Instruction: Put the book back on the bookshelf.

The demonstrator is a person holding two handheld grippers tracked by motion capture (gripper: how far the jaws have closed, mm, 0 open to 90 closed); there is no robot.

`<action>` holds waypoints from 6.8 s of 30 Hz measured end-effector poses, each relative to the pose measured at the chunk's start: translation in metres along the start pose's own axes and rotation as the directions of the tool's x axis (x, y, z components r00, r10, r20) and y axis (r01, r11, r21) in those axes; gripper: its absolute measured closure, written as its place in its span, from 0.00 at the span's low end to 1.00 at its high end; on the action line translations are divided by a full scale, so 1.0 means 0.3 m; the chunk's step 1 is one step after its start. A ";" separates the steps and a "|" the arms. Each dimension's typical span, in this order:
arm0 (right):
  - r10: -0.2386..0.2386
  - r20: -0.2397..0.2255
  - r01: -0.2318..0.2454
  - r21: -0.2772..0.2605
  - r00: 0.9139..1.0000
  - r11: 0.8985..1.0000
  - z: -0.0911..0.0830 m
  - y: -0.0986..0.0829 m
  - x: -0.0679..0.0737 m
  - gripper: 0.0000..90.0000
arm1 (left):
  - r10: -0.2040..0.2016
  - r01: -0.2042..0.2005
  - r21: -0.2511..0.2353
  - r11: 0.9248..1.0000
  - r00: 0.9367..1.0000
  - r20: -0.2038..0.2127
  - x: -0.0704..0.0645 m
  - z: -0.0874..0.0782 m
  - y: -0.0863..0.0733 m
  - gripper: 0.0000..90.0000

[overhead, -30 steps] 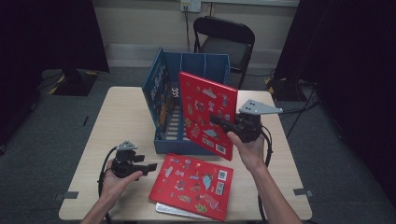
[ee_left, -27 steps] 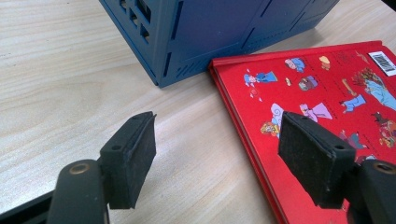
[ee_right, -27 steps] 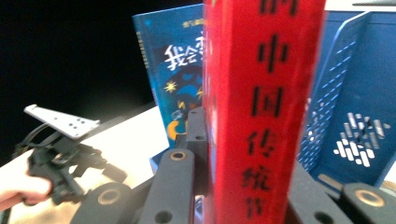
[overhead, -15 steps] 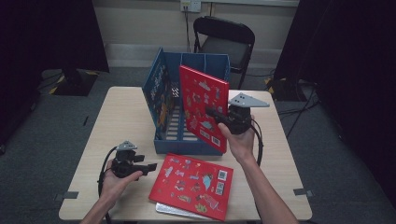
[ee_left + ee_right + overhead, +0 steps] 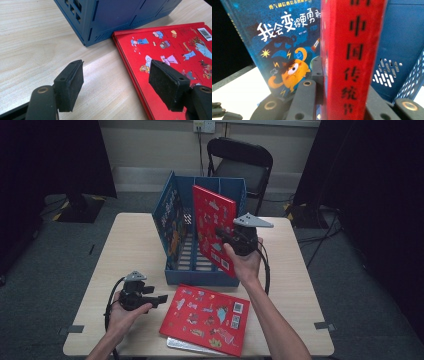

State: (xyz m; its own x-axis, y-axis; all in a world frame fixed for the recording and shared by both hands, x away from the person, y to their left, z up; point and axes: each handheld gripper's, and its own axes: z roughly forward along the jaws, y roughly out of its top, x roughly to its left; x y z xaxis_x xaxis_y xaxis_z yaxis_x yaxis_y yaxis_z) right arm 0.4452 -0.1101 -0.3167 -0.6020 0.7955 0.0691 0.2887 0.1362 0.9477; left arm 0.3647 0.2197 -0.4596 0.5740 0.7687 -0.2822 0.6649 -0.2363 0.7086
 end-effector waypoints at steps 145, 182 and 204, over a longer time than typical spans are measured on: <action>0.073 0.182 -0.075 0.007 0.981 0.997 0.219 -0.198 0.084 0.86 | 0.020 -0.020 0.004 1.000 0.999 0.027 -0.024 0.015 -0.004 0.32; 0.021 0.068 -0.028 0.104 0.997 0.994 0.091 -0.366 0.100 0.84 | 0.018 -0.018 0.011 1.000 0.999 0.028 -0.024 0.016 -0.005 0.32; 0.016 0.078 -0.026 0.120 0.997 0.992 0.211 -0.307 0.128 0.79 | 0.013 -0.014 0.003 1.000 1.000 0.024 -0.020 0.013 -0.006 0.32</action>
State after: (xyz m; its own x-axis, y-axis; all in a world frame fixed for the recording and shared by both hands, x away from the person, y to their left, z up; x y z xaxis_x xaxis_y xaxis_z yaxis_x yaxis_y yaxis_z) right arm 0.4427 -0.0548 -0.4209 -0.5369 0.8415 0.0600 0.3917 0.1857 0.9012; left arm 0.3620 0.2132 -0.4616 0.5940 0.7512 -0.2879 0.6586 -0.2486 0.7103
